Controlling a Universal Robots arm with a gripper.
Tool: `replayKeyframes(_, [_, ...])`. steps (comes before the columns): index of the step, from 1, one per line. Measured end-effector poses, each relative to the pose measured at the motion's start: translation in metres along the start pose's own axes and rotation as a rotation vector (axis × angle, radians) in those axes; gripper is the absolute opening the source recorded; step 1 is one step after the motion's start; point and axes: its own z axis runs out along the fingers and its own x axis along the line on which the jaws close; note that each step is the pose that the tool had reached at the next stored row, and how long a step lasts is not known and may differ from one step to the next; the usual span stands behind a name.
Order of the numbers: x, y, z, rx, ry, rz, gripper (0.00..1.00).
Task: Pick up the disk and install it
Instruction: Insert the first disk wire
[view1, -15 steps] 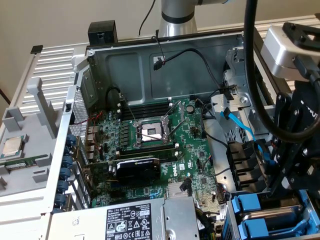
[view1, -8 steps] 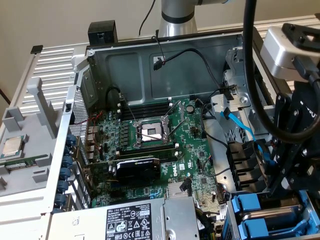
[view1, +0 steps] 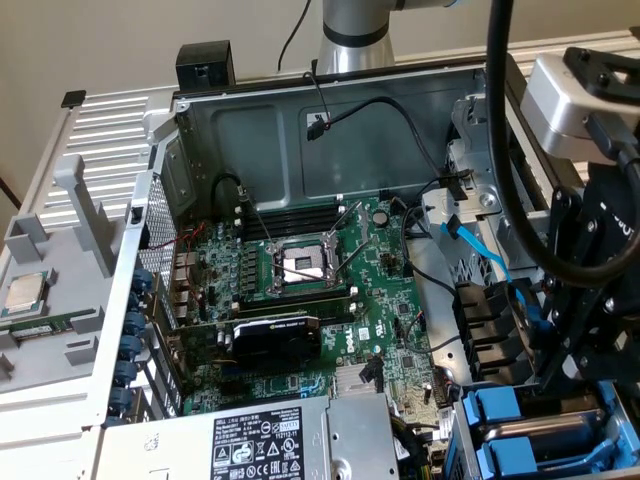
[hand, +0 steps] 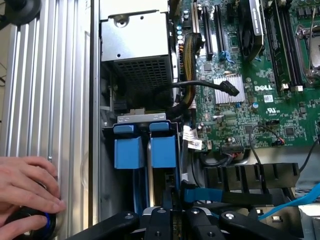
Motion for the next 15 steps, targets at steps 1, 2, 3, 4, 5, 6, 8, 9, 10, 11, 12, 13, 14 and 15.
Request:
replayKeyframes(1, [0.000,0.0002,-0.0008,-0.0004,0.0000,0.000,0.18])
replayKeyframes(2, [0.000,0.0007,-0.0032,-0.0006,0.0014,0.000,0.24])
replayKeyframes(3, [0.000,0.0011,-0.0052,-0.0006,0.0016,0.000,0.24])
replayKeyframes(4, [0.001,0.0017,-0.0071,-0.0006,0.0014,0.000,0.24])
replayKeyframes(5, [0.001,0.0021,-0.0089,-0.0005,0.0017,0.001,0.31])
replayKeyframes(6, [0.001,0.0026,-0.0112,-0.0005,0.0017,0.000,0.31])
replayKeyframes(8, [0.002,0.0037,-0.0168,-0.0003,0.0018,0.000,0.31])
replayKeyframes(9, [0.002,0.0043,-0.0197,-0.0001,0.0015,0.000,0.31])
replayKeyframes(10, [0.002,0.0049,-0.0227,0.0001,0.0016,0.001,0.31])
replayKeyframes(11, [0.002,0.0057,-0.0269,0.0002,0.0016,0.000,0.31])
replayKeyframes(12, [0.003,0.0067,-0.0315,0.0003,0.0015,0.000,0.31])
replayKeyframes(13, [0.003,0.0075,-0.0356,0.0003,0.0017,0.001,0.31])
replayKeyframes(14, [0.004,0.0084,-0.0403,0.0003,0.0015,0.000,0.31])
replayKeyframes(15, [0.004,0.0093,-0.0449,0.0003,0.0016,0.001,0.31])
